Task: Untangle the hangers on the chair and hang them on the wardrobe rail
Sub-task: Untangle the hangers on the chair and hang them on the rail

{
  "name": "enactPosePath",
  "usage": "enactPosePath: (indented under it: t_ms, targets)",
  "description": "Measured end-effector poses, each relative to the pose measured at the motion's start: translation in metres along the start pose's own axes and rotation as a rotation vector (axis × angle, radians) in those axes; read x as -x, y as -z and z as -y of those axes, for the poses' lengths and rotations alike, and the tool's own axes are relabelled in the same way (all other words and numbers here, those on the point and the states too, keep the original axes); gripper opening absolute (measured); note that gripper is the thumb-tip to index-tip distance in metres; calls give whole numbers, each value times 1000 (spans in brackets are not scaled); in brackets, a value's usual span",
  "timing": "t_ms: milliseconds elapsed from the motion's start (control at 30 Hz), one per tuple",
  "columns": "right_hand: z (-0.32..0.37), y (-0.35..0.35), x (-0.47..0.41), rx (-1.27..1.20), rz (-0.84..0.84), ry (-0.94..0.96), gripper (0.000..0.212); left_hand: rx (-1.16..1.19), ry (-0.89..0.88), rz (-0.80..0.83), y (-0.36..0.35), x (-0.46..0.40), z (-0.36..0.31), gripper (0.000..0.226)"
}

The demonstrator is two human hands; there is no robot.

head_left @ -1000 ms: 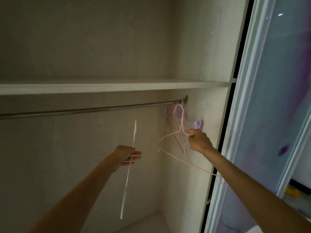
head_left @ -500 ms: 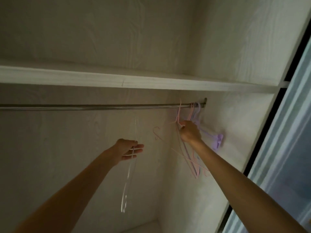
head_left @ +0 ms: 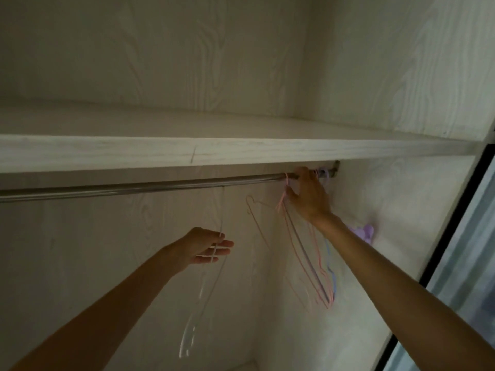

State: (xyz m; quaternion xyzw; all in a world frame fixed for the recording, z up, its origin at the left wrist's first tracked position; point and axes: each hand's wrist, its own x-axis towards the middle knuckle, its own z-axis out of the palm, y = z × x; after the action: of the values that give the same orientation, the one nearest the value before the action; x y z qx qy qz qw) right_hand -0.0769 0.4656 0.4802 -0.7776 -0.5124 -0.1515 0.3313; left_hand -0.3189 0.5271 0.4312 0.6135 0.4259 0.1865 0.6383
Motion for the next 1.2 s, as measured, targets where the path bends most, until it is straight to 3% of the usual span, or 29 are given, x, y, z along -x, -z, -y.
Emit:
enactPosePath:
  t_ms: [100,400,833,933,1000,1067,1133,1200]
  targets:
    - [-4,3,-18,95,-96,86,47,-48,16,36,1,-3,0,9]
    - [-37,25,-33,270,32,363,42,-198,34,97,-2,-10,0,19]
    - [-62,36,-42,540,94,236,52,-484,4,102,-7,-10,-9,12]
    - [-52,39,-28,441,57,233,57,-576,14,94,-3,-6,-13,14]
    - [-36,35,-4,249,53,247,44,-633,22,93,0,0,-15,15]
    - [-17,29,26,29,303,237,36,-719,22,120,1,6,-18,17]
    - [1,24,61,-86,680,160,47,-829,13,176,-1,12,-23,17]
    - [9,19,88,-97,888,117,56,-922,-18,244,-8,15,-28,17]
